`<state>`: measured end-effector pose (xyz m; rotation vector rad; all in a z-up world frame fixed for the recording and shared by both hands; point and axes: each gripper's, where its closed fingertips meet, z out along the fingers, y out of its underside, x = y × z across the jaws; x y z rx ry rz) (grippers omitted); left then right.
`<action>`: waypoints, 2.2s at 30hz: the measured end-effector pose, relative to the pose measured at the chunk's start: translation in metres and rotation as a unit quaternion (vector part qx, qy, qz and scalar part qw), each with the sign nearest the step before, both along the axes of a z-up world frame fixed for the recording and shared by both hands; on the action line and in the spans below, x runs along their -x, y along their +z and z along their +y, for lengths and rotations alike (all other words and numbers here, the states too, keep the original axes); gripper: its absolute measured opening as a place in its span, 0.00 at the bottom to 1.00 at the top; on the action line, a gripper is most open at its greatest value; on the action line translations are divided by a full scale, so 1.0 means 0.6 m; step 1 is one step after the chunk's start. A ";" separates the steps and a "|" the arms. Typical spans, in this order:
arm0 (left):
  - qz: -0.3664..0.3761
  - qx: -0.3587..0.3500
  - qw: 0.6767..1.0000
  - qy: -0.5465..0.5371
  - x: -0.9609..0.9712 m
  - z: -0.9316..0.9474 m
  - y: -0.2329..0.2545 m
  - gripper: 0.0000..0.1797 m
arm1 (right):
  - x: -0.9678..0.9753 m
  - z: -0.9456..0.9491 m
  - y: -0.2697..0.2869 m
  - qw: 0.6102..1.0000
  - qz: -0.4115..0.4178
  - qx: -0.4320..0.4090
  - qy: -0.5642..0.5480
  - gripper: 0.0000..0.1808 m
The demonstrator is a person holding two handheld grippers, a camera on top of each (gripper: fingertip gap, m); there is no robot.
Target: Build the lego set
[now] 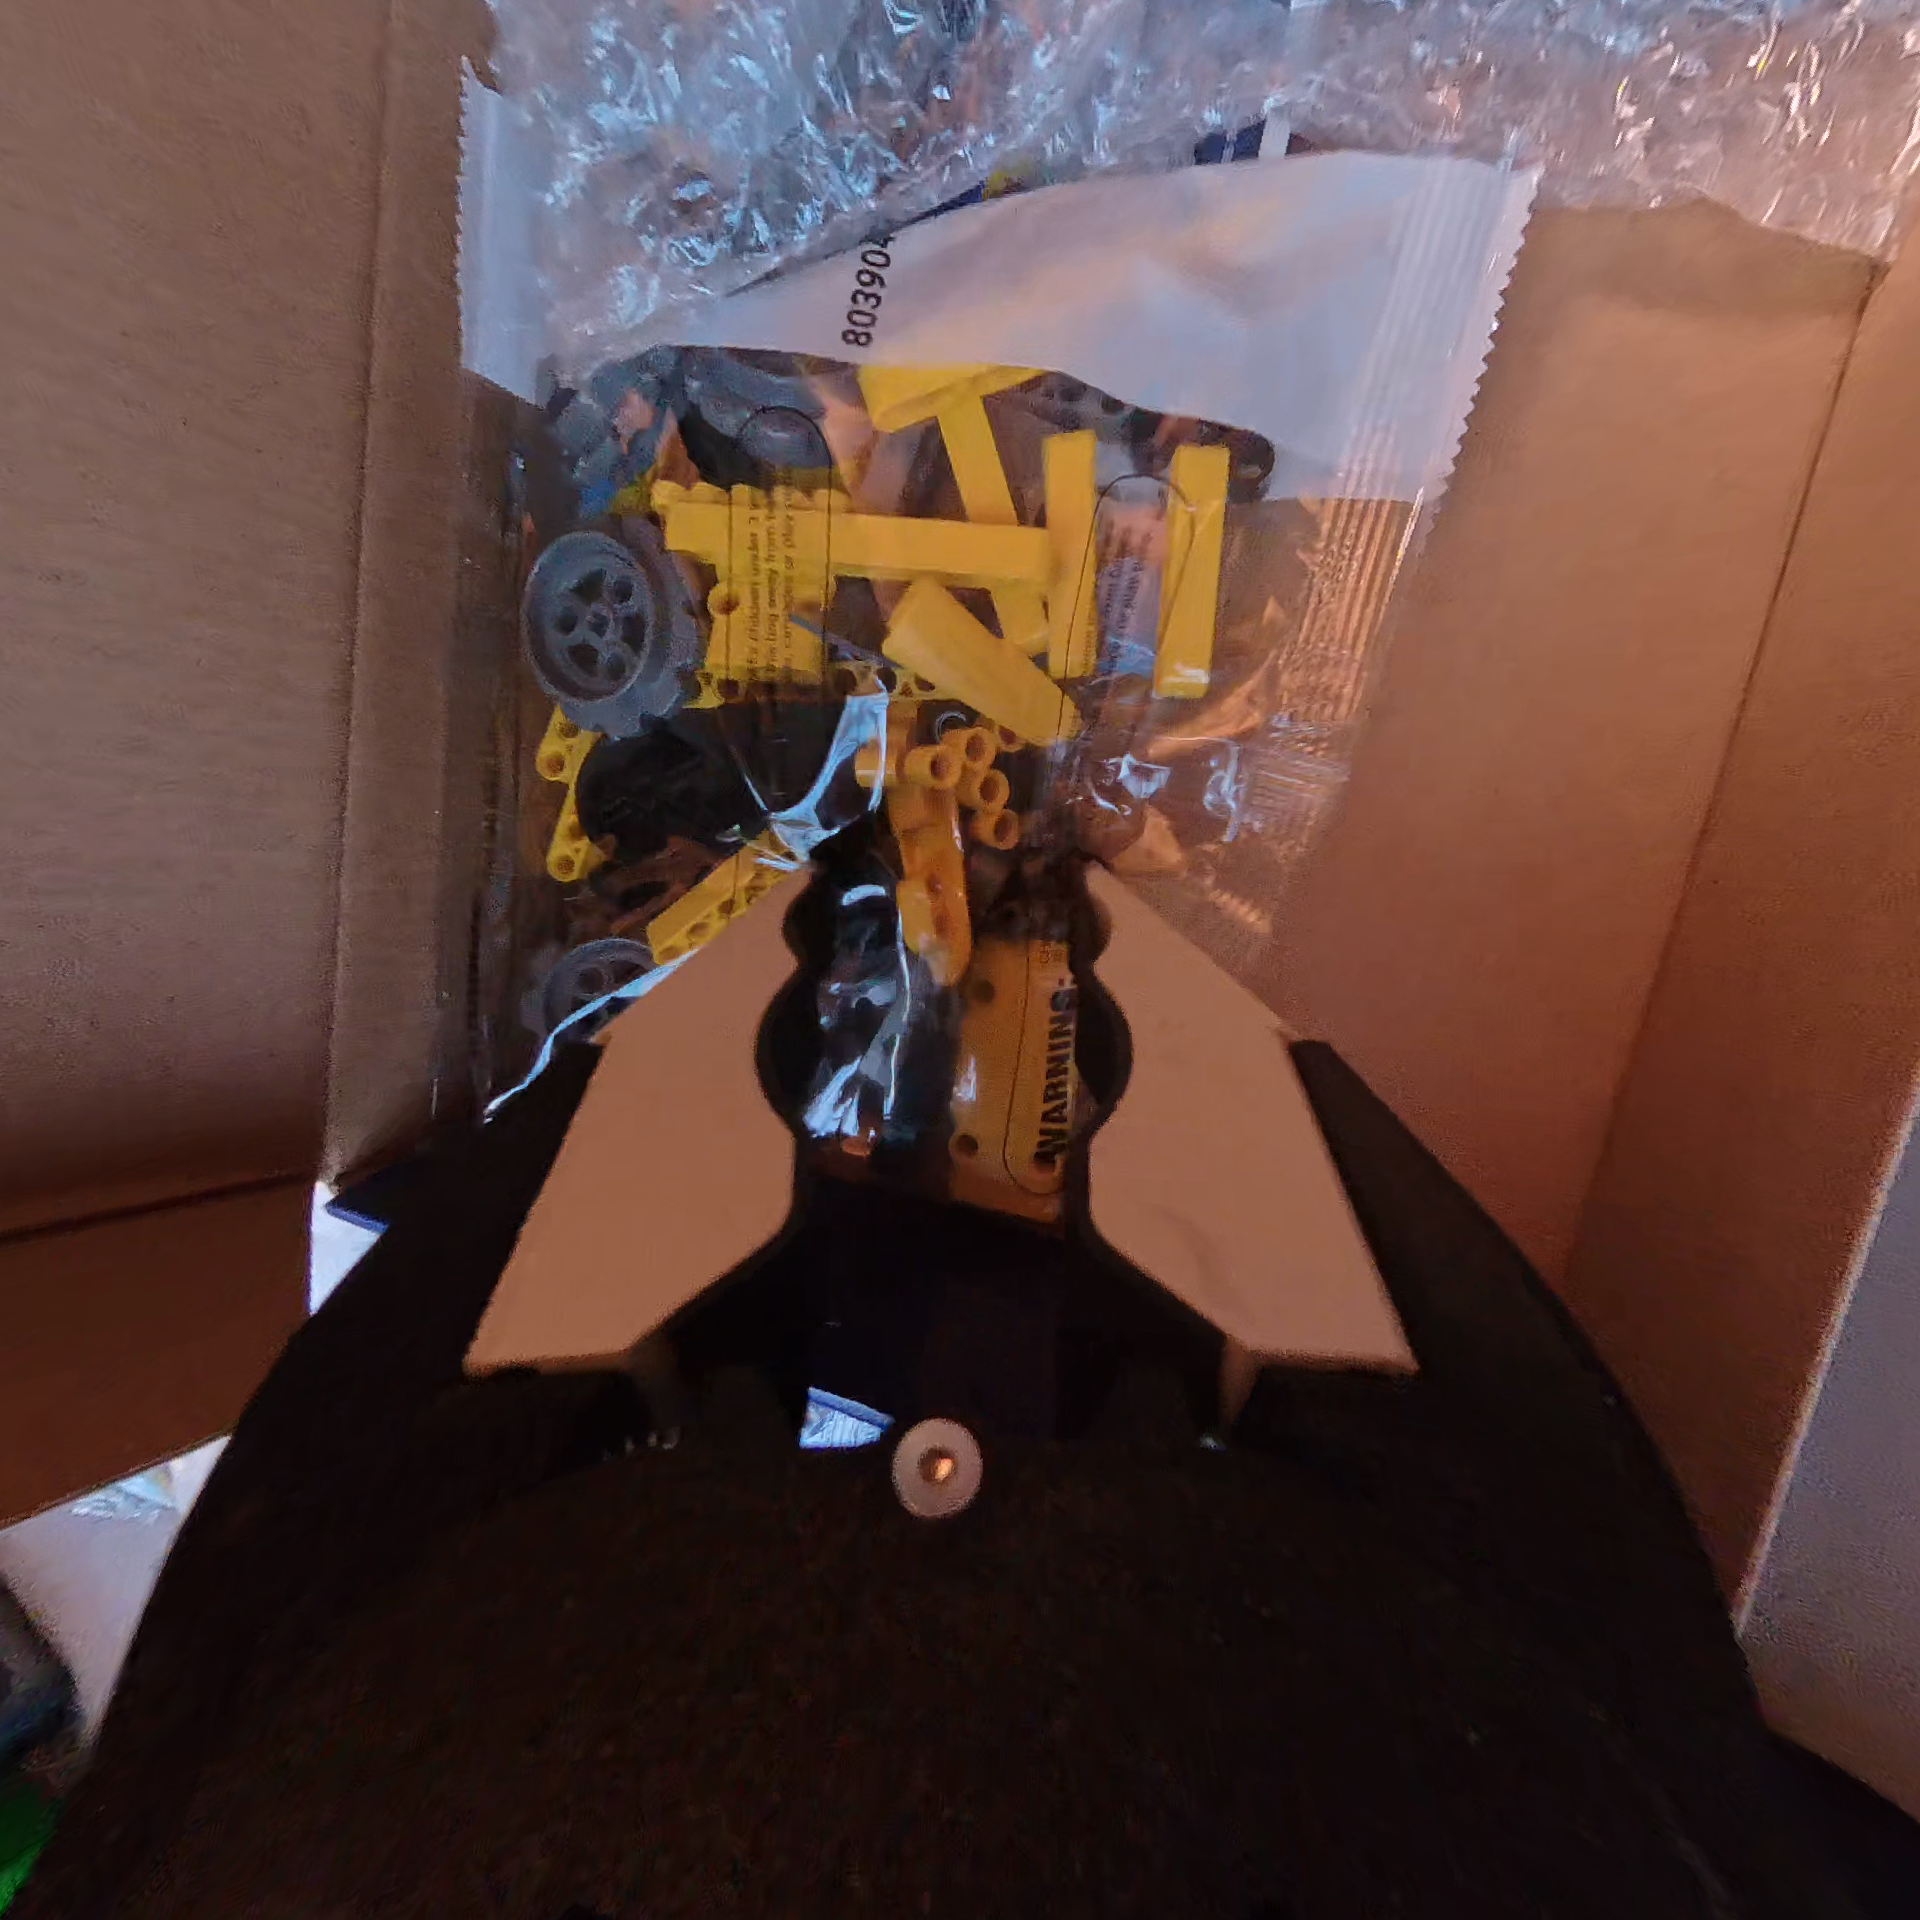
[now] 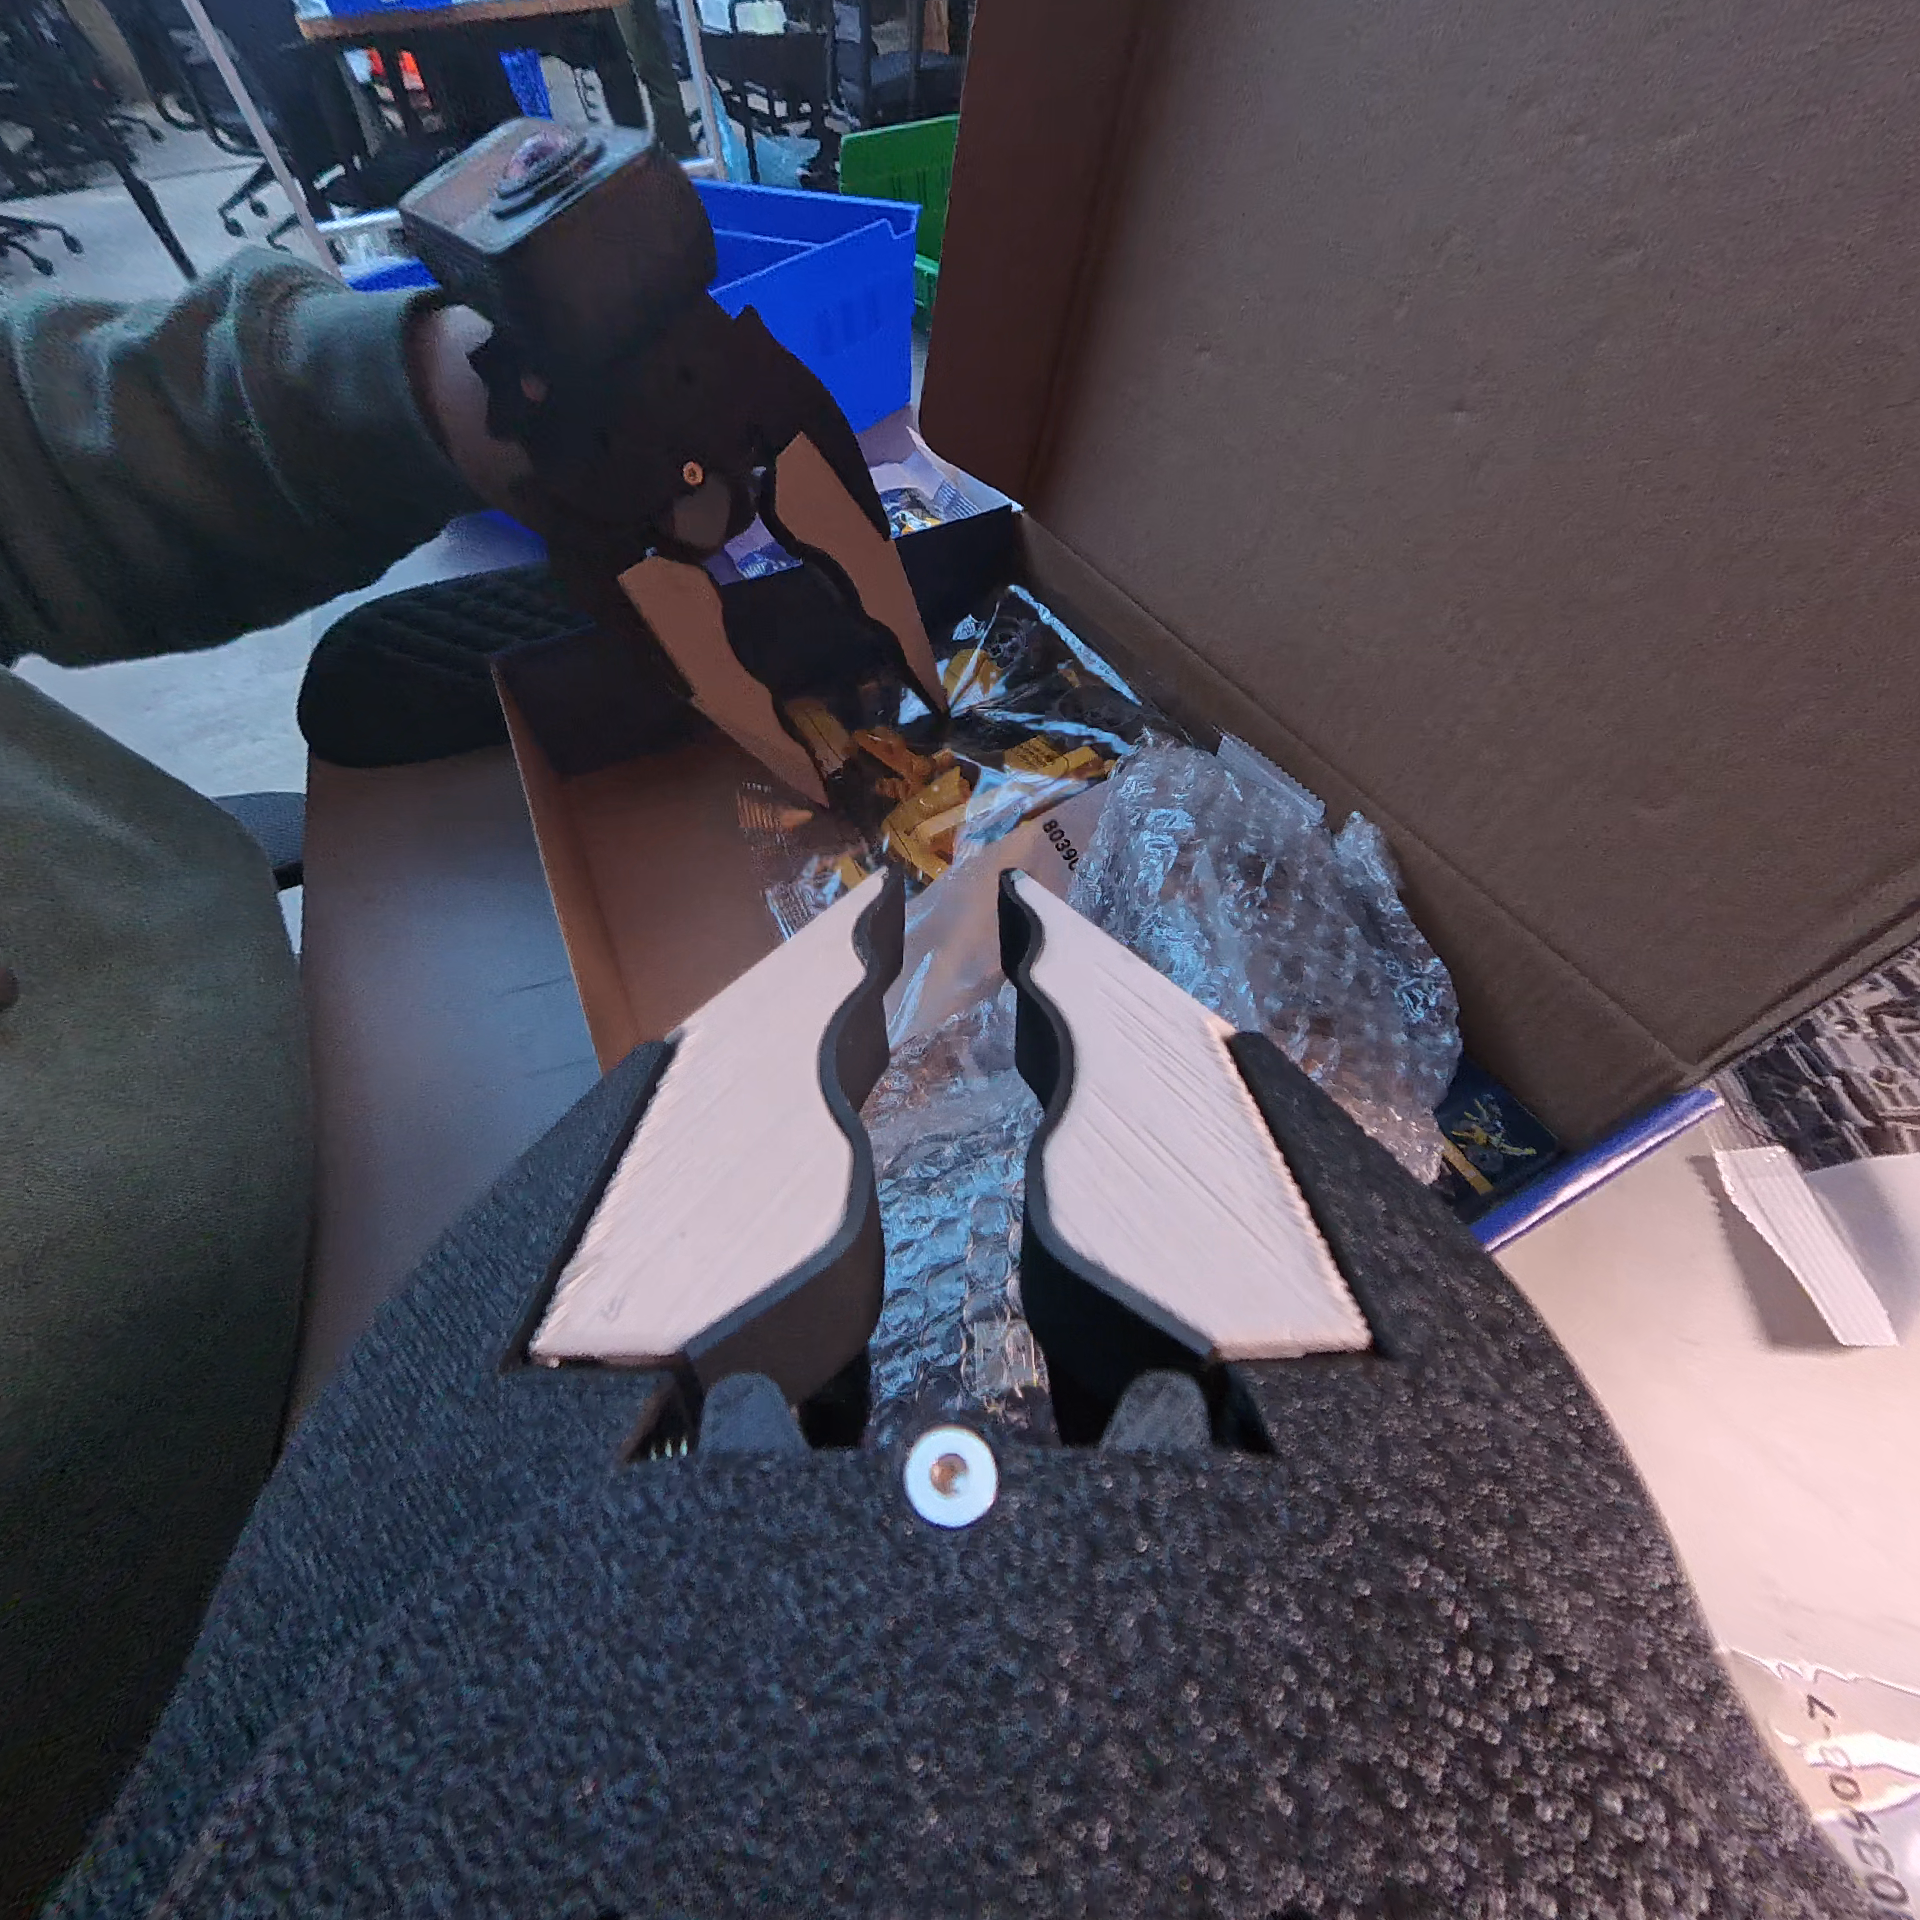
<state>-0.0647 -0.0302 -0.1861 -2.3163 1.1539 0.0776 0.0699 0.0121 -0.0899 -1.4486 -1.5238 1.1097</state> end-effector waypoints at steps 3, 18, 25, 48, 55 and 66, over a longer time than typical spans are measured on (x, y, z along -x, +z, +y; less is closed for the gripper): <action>-0.014 -0.004 1.000 0.003 -0.002 0.003 0.006 0.13 | -0.005 0.002 -0.003 1.000 -0.003 -0.002 -0.004 0.09; -0.326 -0.002 0.945 0.000 -0.025 -0.026 0.177 0.00 | 0.010 -0.034 0.026 0.987 0.032 -0.145 0.055 0.32; -0.460 0.042 0.886 -0.042 -0.032 -0.048 0.248 0.00 | 0.084 -0.023 0.065 0.962 0.070 -0.258 0.053 0.49; -0.466 -0.153 0.871 -0.003 0.001 -0.064 0.264 0.21 | 0.109 -0.012 0.158 0.979 0.110 0.130 0.112 0.09; -0.143 -0.381 0.911 -0.062 0.001 -0.051 0.275 0.00 | 0.103 0.003 0.184 0.940 0.193 -0.278 0.051 0.09; -0.291 -0.214 0.930 -0.073 -0.055 -0.183 0.145 0.09 | -0.010 -0.037 -0.026 0.966 -0.060 -0.170 0.183 0.24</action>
